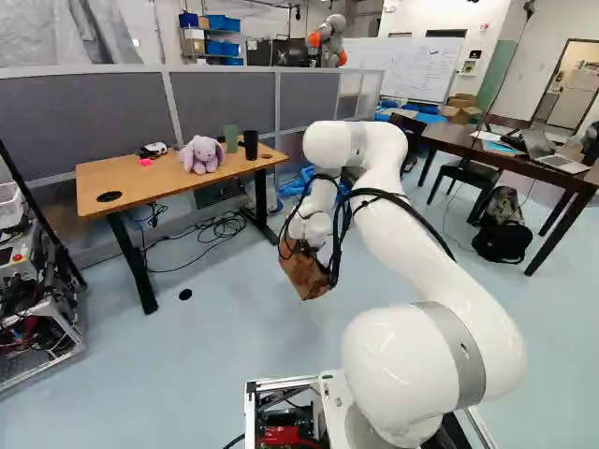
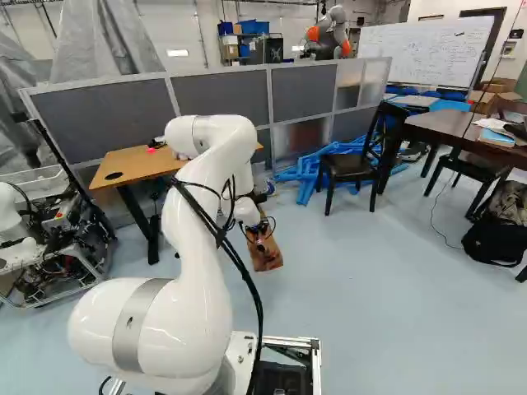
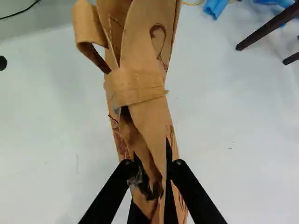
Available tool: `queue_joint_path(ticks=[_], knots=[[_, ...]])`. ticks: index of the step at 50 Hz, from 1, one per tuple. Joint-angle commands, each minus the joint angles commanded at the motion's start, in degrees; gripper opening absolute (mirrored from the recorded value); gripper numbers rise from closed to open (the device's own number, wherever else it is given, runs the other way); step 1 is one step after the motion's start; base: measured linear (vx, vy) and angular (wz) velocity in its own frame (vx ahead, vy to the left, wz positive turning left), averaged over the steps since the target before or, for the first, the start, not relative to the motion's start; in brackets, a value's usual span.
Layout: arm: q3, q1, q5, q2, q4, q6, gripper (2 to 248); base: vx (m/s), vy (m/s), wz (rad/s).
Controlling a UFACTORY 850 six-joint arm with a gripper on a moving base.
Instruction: Pick up the bag on the ground and place it on the table
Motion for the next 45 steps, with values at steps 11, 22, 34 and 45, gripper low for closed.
queue_joint_path(ticks=[11,22,34,45], knots=[[0.11,-0.02,-2.00,1.48,0.00,0.00,23,0.000,0.000,0.000],[0.18,-0.05,-4.89,2.94,0.00,0.00,23,0.000,0.000,0.000],[0.38,-0.07,-8.26,4.61,0.00,0.00,23,0.000,0.000,0.000],[1.59,-0.08,-11.33,6.66,0.00,0.00,23,0.000,0.000,0.000]])
